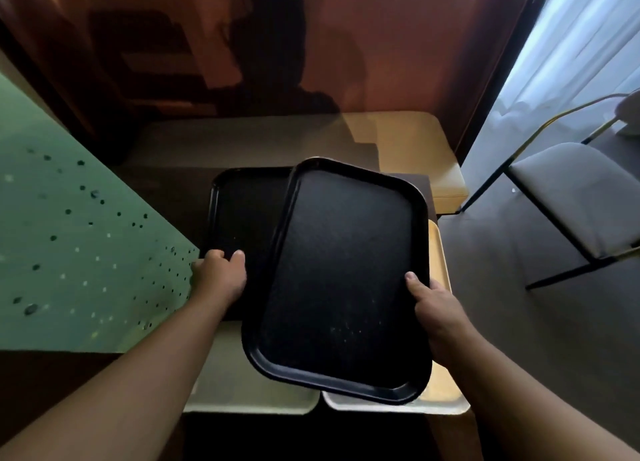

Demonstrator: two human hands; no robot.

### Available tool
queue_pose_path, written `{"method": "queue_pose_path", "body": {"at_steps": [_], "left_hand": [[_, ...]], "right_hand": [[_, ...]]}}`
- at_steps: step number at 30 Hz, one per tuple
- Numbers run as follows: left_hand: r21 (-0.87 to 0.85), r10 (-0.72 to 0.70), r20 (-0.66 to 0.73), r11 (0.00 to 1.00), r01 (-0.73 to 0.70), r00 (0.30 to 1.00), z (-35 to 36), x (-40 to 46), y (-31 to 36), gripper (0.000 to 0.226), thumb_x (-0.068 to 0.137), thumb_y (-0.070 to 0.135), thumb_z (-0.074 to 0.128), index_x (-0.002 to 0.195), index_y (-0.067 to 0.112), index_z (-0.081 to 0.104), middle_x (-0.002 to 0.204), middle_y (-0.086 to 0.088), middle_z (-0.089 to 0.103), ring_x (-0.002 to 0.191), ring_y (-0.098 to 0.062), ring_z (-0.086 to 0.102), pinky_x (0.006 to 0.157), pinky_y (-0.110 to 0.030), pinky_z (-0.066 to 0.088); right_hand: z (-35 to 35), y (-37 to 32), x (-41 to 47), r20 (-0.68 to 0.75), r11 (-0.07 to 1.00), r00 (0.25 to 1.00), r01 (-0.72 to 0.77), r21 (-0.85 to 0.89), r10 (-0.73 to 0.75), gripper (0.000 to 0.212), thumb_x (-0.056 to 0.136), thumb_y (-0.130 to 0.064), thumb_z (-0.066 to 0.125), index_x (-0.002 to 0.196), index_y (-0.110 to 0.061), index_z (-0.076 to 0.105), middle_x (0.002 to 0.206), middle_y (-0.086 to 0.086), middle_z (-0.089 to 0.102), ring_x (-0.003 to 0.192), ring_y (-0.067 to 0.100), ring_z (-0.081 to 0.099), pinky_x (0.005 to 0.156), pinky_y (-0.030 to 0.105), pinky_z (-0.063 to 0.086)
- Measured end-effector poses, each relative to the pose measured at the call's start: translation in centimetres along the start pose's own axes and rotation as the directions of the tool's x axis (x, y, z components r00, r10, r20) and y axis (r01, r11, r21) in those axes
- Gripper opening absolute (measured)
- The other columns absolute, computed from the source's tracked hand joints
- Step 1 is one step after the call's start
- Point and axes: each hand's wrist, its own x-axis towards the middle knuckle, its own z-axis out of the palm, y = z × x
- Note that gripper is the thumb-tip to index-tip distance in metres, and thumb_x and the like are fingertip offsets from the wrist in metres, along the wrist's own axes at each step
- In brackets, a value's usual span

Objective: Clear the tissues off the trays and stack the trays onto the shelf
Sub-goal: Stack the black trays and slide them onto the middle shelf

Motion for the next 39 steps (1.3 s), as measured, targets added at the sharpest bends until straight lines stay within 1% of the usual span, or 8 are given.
{"method": "queue_pose_path", "body": {"at_steps": [4,8,11,19,24,27,33,39], "left_hand": [[0.525,-0.080,0.103,0.851,0.014,0.991,0.8,4.6,-4.1,0.082,0.084,0.042,0.051,0.149,-0.003,0.027,0.153,-0.022,0.026,0.134,-0.041,0.036,0.105,-0.043,0.037],[0.473,-0.038,0.138,0.881,-0.032,0.990,1.6,5.5,-4.4,0.063,0.089,0.019,0.057,0.142,-0.004,0.033,0.145,-0.026,0.040,0.127,-0.041,0.049,0.098,-0.043,0.044],[0.491,-0.015,0.111,0.870,-0.042,0.994,2.3,6.0,-4.7,0.054,0.089,0.018,0.057,0.137,-0.003,0.040,0.141,-0.025,0.044,0.124,-0.040,0.050,0.096,-0.044,0.046],[0.655,0.088,0.025,0.752,-0.082,0.996,2.9,5.8,-6.0,0.073,0.085,0.030,0.059,0.145,0.003,0.026,0.148,-0.019,0.031,0.129,-0.038,0.037,0.096,-0.046,0.045],[0.528,0.043,0.052,0.847,-0.064,0.998,3.3,4.9,-5.3,0.082,0.088,0.028,0.061,0.151,0.003,0.015,0.151,-0.021,0.025,0.132,-0.040,0.034,0.095,-0.046,0.044],[0.452,0.010,0.049,0.892,-0.032,0.999,3.0,5.0,-5.0,0.077,0.087,0.024,0.061,0.149,0.005,0.020,0.151,-0.021,0.027,0.133,-0.040,0.033,0.094,-0.047,0.045],[0.502,0.067,0.028,0.862,-0.072,0.997,2.2,5.6,-7.3,0.069,0.085,0.018,0.064,0.144,0.004,0.032,0.146,-0.022,0.037,0.130,-0.038,0.040,0.102,-0.045,0.042],[0.467,0.117,0.010,0.878,-0.108,0.993,2.2,5.9,-7.9,0.066,0.080,0.010,0.071,0.136,-0.002,0.037,0.136,-0.023,0.042,0.114,-0.037,0.055,0.093,-0.041,0.051]], "right_hand": [[0.9,-1.0,1.1,-0.048,1.000,0.999,-0.009,-0.016,0.008,0.027,0.106,-0.037,0.053,0.127,-0.022,0.060,0.119,0.013,0.074,0.109,0.037,0.072,0.100,0.060,0.055],[1.5,-1.3,2.1,-0.085,0.999,0.996,-0.013,-0.038,0.010,0.038,0.104,-0.040,0.055,0.137,-0.022,0.057,0.122,0.012,0.073,0.110,0.037,0.071,0.098,0.061,0.055],[2.0,-1.0,2.2,-0.098,0.999,0.995,-0.015,-0.052,0.010,0.032,0.105,-0.039,0.053,0.134,-0.024,0.057,0.121,0.011,0.073,0.110,0.036,0.071,0.099,0.060,0.055],[2.6,0.9,1.8,-0.131,0.998,0.991,-0.021,-0.059,0.013,0.033,0.106,-0.037,0.053,0.133,-0.022,0.061,0.120,0.009,0.075,0.110,0.034,0.071,0.101,0.058,0.055],[3.3,1.3,1.3,-0.116,0.997,0.993,-0.029,-0.069,0.021,0.034,0.107,-0.035,0.052,0.136,-0.018,0.058,0.123,0.011,0.072,0.114,0.035,0.068,0.105,0.059,0.052],[3.8,1.5,1.1,-0.105,0.998,0.994,-0.014,-0.067,0.007,0.032,0.107,-0.033,0.052,0.135,-0.018,0.057,0.123,0.011,0.071,0.114,0.035,0.067,0.106,0.058,0.051],[4.1,1.9,0.9,-0.093,0.998,0.996,-0.014,-0.063,0.009,0.038,0.106,-0.036,0.052,0.140,-0.018,0.055,0.126,0.012,0.070,0.115,0.035,0.067,0.107,0.059,0.050],[3.8,1.8,0.5,-0.083,0.997,0.997,-0.011,-0.082,0.004,0.036,0.107,-0.034,0.051,0.138,-0.016,0.055,0.124,0.012,0.070,0.114,0.034,0.067,0.107,0.058,0.050]]}}
